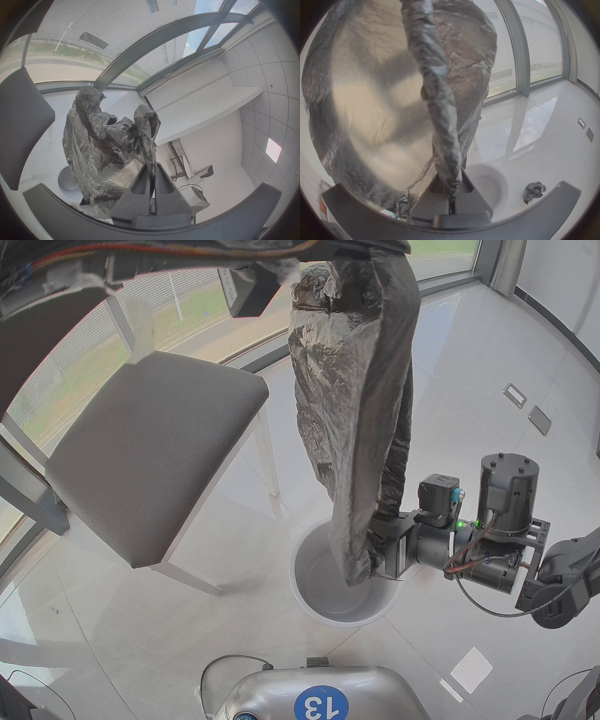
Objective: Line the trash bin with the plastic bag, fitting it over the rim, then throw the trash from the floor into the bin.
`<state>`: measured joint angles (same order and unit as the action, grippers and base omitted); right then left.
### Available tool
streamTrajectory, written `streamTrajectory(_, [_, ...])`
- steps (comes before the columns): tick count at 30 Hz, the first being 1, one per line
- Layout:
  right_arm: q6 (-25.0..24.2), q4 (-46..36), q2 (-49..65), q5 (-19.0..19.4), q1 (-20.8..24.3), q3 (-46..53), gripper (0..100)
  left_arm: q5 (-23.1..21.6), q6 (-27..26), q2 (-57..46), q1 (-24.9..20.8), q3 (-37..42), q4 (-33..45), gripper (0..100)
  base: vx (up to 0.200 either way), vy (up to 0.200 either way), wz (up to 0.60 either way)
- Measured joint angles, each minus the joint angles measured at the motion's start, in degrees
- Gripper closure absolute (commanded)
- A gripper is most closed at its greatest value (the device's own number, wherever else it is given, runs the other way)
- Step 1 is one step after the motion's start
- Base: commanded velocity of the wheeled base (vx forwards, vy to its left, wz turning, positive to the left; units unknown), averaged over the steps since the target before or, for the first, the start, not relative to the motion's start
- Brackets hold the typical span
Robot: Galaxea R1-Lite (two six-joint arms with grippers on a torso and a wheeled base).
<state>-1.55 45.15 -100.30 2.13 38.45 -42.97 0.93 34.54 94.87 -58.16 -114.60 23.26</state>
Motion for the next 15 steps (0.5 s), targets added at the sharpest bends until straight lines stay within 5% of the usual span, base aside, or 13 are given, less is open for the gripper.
streamTrajectory(10, [0.9,-0.1,6.3,-3.2,0.3,17.0,100,3.4,-1.0,-0.1,0.2,1.1,9.1,100,0.0,0.0,0.0])
streamTrajectory(15, [0.9,0.1,8.3,-3.2,0.4,24.4,100,5.1,-1.3,0.0,0.1,8.0,11.8,100,0.0,0.0,0.0])
